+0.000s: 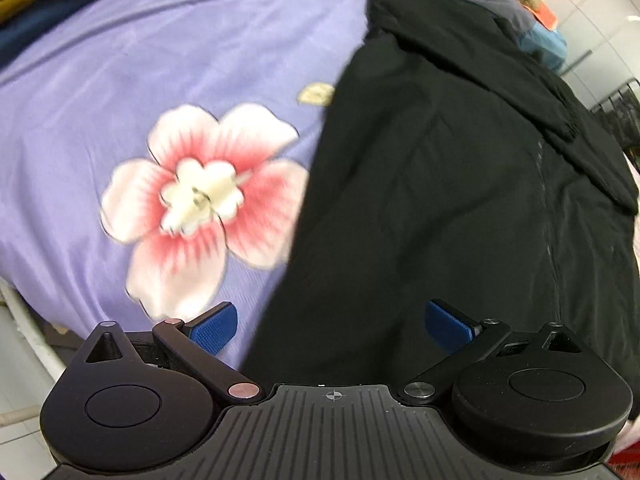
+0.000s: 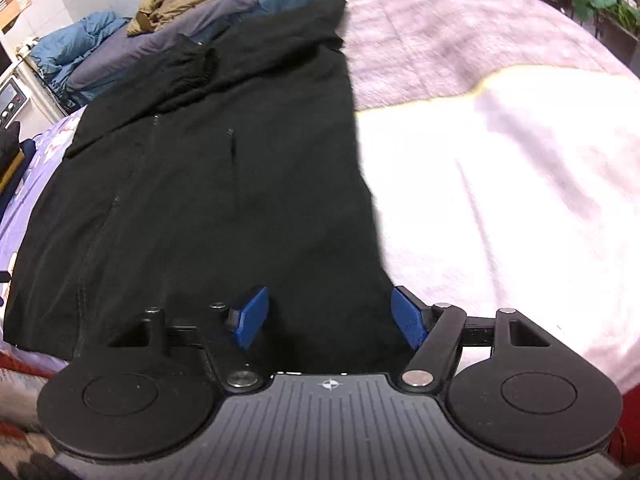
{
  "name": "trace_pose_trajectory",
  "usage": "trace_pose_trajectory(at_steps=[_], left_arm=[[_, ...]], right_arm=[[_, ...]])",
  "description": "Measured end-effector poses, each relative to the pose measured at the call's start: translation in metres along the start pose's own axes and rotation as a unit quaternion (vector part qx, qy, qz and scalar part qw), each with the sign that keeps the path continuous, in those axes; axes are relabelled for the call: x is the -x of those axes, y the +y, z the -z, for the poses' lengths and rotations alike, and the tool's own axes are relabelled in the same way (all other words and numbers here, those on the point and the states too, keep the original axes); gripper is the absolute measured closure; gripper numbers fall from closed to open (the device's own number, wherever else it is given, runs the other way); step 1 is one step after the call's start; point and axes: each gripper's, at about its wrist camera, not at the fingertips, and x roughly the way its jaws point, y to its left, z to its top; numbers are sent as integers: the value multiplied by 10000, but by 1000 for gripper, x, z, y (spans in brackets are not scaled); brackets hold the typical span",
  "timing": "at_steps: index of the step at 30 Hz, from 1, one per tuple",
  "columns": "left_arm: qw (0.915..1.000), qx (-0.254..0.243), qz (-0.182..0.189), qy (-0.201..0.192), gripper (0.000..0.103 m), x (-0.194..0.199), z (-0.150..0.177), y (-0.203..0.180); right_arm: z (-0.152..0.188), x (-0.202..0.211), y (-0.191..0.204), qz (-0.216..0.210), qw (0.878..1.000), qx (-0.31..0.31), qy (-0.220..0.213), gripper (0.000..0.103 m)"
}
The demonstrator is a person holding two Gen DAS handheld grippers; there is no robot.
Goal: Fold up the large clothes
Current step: 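Grasp the jacket side edge with both grippers, then lift the edge and fold the jacket over lengthwise, opening both grippers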
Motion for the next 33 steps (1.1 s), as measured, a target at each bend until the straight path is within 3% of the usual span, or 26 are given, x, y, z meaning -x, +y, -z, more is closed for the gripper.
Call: trace_pose_trajectory(at_steps=[7,14,17,20,21,23,25,26,28,33], left_arm=[[9980,-146,138,602,0,-18,25,8],[9972,-340,23,671,0,-28,21,-2],[9964,-387,219,718,0,-27,17,-11],[9945,-692,38,788,0,-27,17,-26],[9939,-760,-37,797,0,-27,17,-30],[9932,-800,-147,831,0,-26,13,-32],[9926,-804,-279,861,18,-25,6,-34],[9924,-808,-266,890,19,-25,1,-35],[9916,-861,-208,944,33,-23,-5,-37],[9872,-1202,-18,1048,42,-18,-24,-51]], right_arm=[[-1,-8,-24,-339,9983,-438,204,33],[-5,-26,-41,-598,9950,-689,412,33],[-8,-28,-33,-469,9965,-457,529,39],[-11,-27,-22,-194,9977,-225,604,71],[-11,-25,-20,-232,9976,-219,607,87],[-11,-21,-14,-202,9979,-225,567,92],[-10,-16,-5,-46,9988,-97,478,96],[-9,-12,-2,-12,9991,-66,411,96],[-8,-5,0,26,9995,-130,285,97],[-14,9,-4,-95,9989,-412,182,97]])
